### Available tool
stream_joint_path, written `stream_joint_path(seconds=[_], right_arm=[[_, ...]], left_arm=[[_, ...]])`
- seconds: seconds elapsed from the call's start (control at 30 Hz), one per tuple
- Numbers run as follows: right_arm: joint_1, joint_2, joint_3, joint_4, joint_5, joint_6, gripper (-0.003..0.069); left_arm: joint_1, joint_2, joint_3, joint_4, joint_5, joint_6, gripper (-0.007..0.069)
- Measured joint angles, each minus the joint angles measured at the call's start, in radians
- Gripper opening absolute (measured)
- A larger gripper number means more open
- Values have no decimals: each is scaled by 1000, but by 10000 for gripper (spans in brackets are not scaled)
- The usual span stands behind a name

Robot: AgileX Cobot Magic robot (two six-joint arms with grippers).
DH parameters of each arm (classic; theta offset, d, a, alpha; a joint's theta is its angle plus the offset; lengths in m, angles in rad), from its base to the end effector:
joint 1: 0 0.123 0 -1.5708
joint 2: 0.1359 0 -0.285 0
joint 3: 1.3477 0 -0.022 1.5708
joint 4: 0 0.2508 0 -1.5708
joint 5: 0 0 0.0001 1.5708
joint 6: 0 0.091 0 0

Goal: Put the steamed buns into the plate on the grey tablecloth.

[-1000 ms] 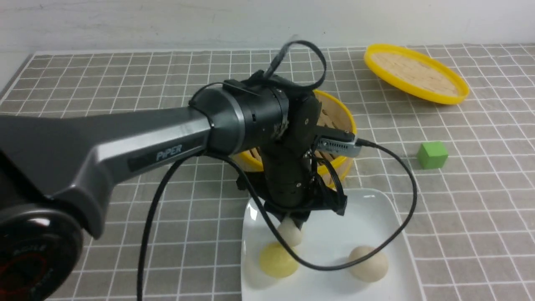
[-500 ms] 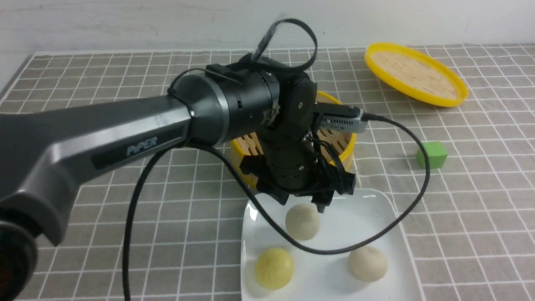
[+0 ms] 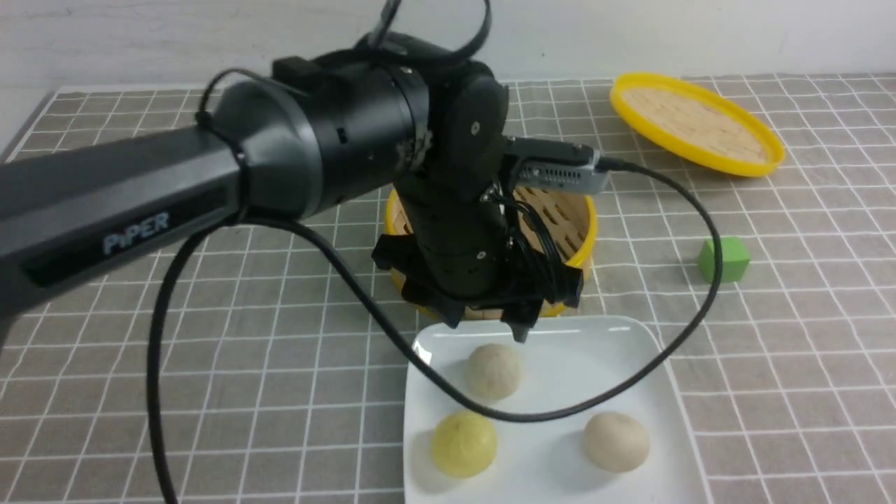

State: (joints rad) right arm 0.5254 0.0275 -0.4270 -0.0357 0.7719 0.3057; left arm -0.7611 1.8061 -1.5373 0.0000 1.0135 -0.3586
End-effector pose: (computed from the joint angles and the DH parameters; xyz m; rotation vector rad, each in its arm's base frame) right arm 0.0162 0.0068 0.2804 -0.2137 1.8779 0.5333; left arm 0.2805 -0.2671 0.2802 0.5616 2.7528 -0.2836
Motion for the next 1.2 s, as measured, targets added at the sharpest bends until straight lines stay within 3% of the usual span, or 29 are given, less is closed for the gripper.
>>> stream_joint_path(seconds=[0.13, 0.17, 0.2, 0.27, 0.4, 1.2], right_arm=[[0, 0, 47, 2, -139, -8, 12], [0, 0, 50, 3, -142, -10, 10], [0, 0, 67, 10, -168, -35, 0], [0, 0, 72, 13, -183, -70, -6], [0, 0, 73, 18, -200, -118, -7], [-1, -22, 112, 19, -219, -122, 5]], left_arm=[[0, -72, 0, 25, 12, 0, 341], [0, -75, 0, 27, 12, 0, 341], [0, -90, 0, 32, 15, 0, 252], [0, -102, 0, 44, 18, 0, 146], [0, -108, 0, 61, 19, 0, 17], [0, -110, 0, 108, 8, 0, 11]])
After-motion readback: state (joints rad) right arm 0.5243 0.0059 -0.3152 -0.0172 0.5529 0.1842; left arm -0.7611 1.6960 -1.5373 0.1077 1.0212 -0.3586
